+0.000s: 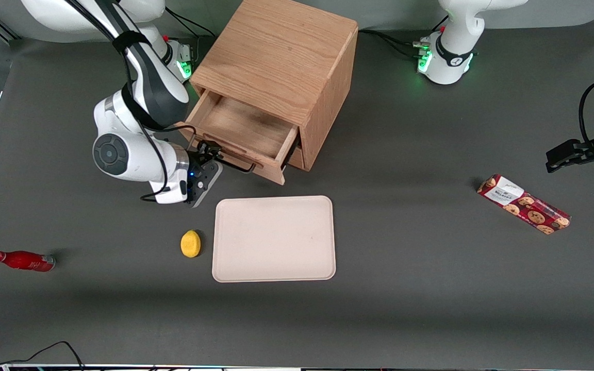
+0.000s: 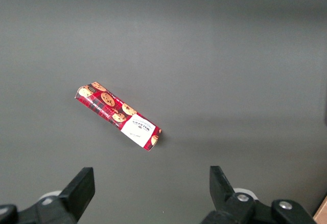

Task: Open upper drawer
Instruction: 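Pull the upper drawer outward from the cabinet with the right gripper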

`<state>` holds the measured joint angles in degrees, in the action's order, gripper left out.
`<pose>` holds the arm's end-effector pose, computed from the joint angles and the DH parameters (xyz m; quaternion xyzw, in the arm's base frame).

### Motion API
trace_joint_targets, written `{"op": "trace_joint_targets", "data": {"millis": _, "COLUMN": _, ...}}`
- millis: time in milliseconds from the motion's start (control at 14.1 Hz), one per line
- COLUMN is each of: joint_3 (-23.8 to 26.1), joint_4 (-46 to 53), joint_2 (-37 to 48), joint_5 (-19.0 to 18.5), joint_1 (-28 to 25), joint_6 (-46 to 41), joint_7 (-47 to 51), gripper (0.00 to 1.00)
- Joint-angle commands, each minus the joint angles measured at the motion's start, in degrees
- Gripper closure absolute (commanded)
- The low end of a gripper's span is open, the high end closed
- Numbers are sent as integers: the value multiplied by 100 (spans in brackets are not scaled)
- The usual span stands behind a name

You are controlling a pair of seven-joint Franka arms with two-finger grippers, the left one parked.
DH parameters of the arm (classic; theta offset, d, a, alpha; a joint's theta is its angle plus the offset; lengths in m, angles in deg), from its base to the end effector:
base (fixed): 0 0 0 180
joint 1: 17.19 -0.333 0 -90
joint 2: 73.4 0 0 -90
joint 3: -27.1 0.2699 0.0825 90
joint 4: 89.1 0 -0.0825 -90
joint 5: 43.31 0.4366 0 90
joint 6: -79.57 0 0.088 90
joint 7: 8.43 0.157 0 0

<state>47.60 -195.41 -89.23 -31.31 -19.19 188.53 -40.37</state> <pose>0.5629 0.2605 0.2501 -0.8948 -0.4093 0.0949 0.1509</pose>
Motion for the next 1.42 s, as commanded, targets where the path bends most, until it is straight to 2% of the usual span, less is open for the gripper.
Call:
{"op": "trace_joint_targets", "data": {"millis": 0, "joint_3": -186, "joint_4": 269, "joint_2": -114, "joint_5": -66, "joint_1": -20, "joint_6": -147, "joint_7": -356, "gripper": 0}}
{"op": "trace_joint_targets", "data": {"millis": 497, "joint_3": -318, "joint_4": 953, "joint_2": -456, "joint_5": -179, "joint_1": -29, "joint_6": -542, "joint_7": -427, "gripper": 0}}
{"op": "trace_joint_targets", "data": {"millis": 923, "joint_3": -300, "joint_4": 1191, "joint_2": -606, "joint_5": -136, "joint_1": -108, "joint_6": -560, "joint_7": -322, "gripper": 0}}
{"op": "trace_joint_targets", "data": {"millis": 1349, "joint_3": -221, "joint_4": 1674, "joint_2": -931, "joint_5": -171, "joint_1": -275, "joint_6": -560, "joint_7": 223, "gripper": 0}}
